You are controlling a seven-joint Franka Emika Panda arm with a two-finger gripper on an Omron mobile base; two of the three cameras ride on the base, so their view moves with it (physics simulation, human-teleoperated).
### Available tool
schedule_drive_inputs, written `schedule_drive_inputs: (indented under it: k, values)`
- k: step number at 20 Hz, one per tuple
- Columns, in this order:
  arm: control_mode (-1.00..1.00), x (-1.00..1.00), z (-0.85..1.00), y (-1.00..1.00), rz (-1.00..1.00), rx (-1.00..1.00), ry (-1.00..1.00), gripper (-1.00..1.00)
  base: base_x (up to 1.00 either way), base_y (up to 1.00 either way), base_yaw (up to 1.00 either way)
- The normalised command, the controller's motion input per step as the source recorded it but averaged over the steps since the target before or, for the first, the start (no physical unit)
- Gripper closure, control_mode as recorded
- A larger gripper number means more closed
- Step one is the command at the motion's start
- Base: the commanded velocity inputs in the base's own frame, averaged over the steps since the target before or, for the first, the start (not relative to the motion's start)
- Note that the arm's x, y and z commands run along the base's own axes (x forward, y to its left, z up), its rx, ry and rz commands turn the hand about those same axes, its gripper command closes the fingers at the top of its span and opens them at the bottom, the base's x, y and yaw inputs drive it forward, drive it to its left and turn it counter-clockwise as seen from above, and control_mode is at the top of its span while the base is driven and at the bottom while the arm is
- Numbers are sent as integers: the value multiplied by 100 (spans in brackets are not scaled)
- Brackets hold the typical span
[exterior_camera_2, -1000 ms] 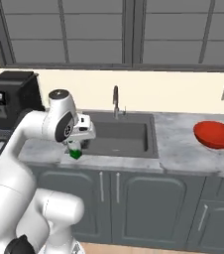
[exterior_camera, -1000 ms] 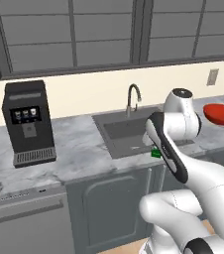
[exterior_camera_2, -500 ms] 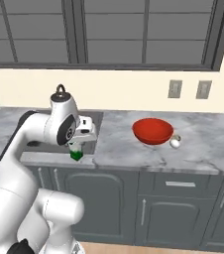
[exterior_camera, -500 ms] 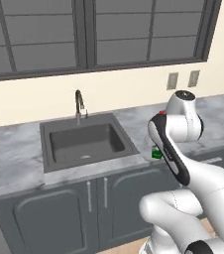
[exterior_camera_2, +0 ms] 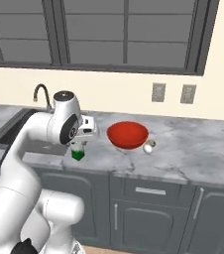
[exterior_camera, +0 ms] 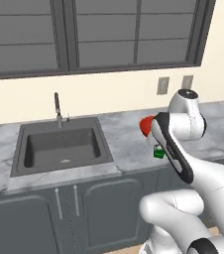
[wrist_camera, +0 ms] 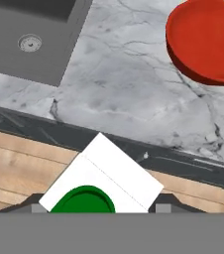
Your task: Gather the eggs and milk located in the vicinity of the sink area and place them right next to the bowl.
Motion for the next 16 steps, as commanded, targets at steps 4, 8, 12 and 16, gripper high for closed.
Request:
schedule_drive_inputs:
  k: [4,8,12,16]
  values:
    - [100,0,0,0,0,0,0,100,83,-5,-3]
    - [100,0,0,0,0,0,0,100,100,0,-9]
    - [100,0,0,0,0,0,0,100,33,-8,0]
    - [100,0,0,0,0,0,0,100,0,0,0]
